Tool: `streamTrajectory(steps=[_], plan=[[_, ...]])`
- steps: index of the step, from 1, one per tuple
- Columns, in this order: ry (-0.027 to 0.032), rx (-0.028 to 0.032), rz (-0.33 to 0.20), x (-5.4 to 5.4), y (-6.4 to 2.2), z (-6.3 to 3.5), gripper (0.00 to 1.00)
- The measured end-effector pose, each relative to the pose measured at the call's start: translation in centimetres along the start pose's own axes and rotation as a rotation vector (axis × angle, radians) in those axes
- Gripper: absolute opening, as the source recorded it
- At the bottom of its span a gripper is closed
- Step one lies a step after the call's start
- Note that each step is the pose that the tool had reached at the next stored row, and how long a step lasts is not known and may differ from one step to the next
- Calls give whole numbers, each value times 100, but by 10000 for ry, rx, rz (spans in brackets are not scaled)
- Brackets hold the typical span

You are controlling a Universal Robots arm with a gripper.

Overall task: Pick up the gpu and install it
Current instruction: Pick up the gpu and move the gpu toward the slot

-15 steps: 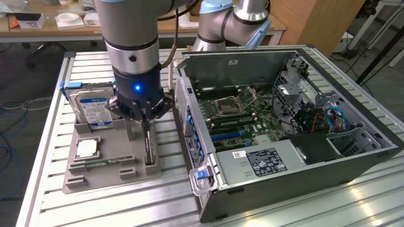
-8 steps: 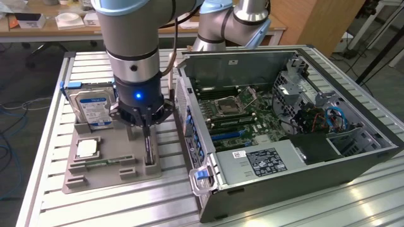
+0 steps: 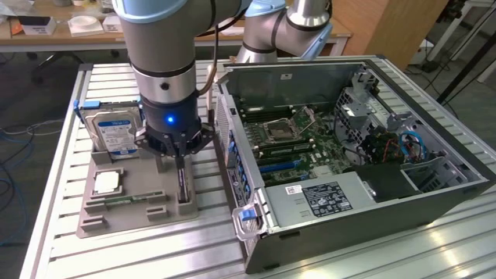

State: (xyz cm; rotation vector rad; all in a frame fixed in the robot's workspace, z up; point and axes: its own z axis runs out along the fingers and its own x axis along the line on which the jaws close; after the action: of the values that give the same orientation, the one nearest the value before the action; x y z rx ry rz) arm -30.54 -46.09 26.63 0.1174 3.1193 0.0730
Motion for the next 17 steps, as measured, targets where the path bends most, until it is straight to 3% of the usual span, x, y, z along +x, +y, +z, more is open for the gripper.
streamTrajectory(steps=[12, 17], plan=[[2, 1, -1, 2, 0, 38, 11], [2, 1, 0, 2, 0, 38, 23]])
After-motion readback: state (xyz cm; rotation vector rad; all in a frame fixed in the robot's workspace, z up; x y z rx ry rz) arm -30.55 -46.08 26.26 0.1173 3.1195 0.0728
